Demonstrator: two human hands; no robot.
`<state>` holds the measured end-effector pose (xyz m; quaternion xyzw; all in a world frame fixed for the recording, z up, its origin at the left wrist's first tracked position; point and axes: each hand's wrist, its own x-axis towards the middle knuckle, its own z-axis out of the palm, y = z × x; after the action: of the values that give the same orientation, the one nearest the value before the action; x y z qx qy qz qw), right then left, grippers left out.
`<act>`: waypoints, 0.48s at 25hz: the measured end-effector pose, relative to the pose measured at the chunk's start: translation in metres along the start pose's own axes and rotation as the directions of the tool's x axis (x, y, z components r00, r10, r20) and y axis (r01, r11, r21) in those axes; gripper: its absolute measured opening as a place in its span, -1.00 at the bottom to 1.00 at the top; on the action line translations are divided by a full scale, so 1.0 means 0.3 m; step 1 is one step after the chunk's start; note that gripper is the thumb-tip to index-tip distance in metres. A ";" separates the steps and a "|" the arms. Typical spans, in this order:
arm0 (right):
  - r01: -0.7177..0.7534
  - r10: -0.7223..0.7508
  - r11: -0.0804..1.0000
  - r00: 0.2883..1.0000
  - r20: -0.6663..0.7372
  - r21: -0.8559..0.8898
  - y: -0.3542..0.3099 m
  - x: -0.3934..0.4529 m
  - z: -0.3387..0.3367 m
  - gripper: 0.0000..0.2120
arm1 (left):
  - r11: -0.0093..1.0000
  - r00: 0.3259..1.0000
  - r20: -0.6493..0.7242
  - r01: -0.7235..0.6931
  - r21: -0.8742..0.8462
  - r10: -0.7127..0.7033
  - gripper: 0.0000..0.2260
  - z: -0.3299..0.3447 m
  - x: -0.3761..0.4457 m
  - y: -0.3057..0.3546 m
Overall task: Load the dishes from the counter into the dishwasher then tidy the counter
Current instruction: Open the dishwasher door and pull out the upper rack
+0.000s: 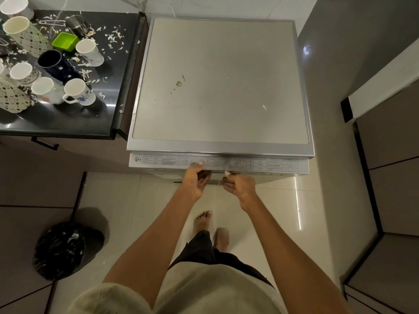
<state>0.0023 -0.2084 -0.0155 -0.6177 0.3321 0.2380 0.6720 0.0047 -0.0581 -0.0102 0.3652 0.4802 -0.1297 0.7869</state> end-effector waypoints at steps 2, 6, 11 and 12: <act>0.301 -0.371 0.791 0.928 -0.026 -0.532 0.011 -0.031 -0.055 -0.85 | 0.963 0.993 -0.072 -0.073 0.260 0.095 -0.94 -0.040 -0.030 -0.004; 0.574 -0.751 0.180 0.604 0.265 -0.799 0.014 -0.088 -0.083 -0.53 | 0.362 0.724 0.167 -0.514 0.778 0.670 -0.70 -0.107 -0.115 -0.041; 0.493 -0.506 -0.023 0.745 0.435 -0.870 0.058 -0.079 -0.065 -0.16 | -0.286 0.640 0.557 -0.483 0.827 0.530 -0.23 -0.175 -0.076 -0.091; 0.470 -0.483 -0.053 0.760 0.435 -0.881 0.080 -0.084 -0.068 -0.13 | -0.371 0.655 0.589 -0.458 0.808 0.474 -0.19 -0.189 -0.073 -0.098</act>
<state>-0.0350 -0.2235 -0.0133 -0.9698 -0.1338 0.1395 0.1490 -0.0600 -0.0421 -0.0203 0.9685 0.0291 -0.0877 0.2312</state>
